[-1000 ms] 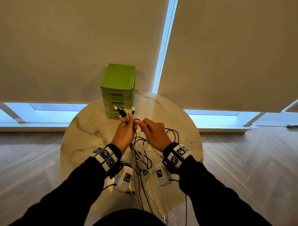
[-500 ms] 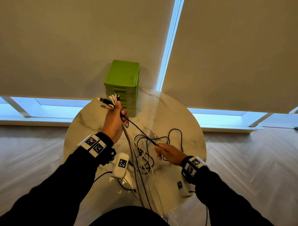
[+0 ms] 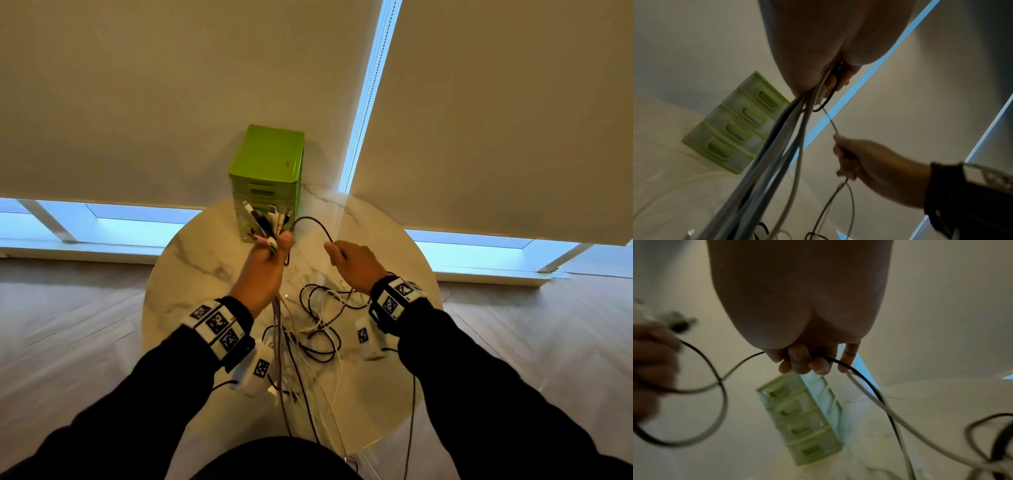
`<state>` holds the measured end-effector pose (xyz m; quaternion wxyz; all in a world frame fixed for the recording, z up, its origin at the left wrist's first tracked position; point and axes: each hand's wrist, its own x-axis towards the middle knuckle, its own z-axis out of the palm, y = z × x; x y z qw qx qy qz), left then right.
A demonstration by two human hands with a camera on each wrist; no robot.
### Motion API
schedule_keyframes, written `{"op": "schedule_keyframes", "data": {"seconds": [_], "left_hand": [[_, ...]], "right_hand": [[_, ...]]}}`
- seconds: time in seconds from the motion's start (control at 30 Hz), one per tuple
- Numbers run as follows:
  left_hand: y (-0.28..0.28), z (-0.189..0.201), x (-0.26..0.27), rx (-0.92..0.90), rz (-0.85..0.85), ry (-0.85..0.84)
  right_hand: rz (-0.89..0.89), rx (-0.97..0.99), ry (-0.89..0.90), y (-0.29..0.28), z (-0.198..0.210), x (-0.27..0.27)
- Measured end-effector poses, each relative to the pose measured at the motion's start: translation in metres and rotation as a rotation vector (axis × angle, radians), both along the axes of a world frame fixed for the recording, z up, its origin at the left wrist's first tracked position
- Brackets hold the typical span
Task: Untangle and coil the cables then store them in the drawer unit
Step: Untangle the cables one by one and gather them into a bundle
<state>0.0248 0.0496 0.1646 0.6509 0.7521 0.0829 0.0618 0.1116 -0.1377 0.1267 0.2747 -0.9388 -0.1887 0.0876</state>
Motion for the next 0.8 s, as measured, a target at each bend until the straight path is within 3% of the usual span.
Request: {"op": "schedule_keyframes", "data": {"seconds": [0.1,0.27,0.4,0.57,0.8], "left_hand": [[-0.006,-0.003,0.0,0.015,0.017,0.077],[-0.001,-0.004,0.005,-0.041,-0.009,0.06],[0.0,-0.007,0.009,-0.005,0.043,0.053],[0.014,-0.006,0.019,-0.077,0.24,0.032],[0.044,-0.003,0.015,-0.2,0.395,0.022]], "right_hand": [[0.11,0.153,0.023,0.025,0.025,-0.013],[0.38,0.199,0.117,0.039,0.035,-0.033],[0.391,0.215,0.259,0.034,0.028,-0.037],[0.47,-0.035,0.447,-0.006,-0.016,-0.042],[0.277,-0.343,0.451,-0.06,-0.06,-0.032]]}}
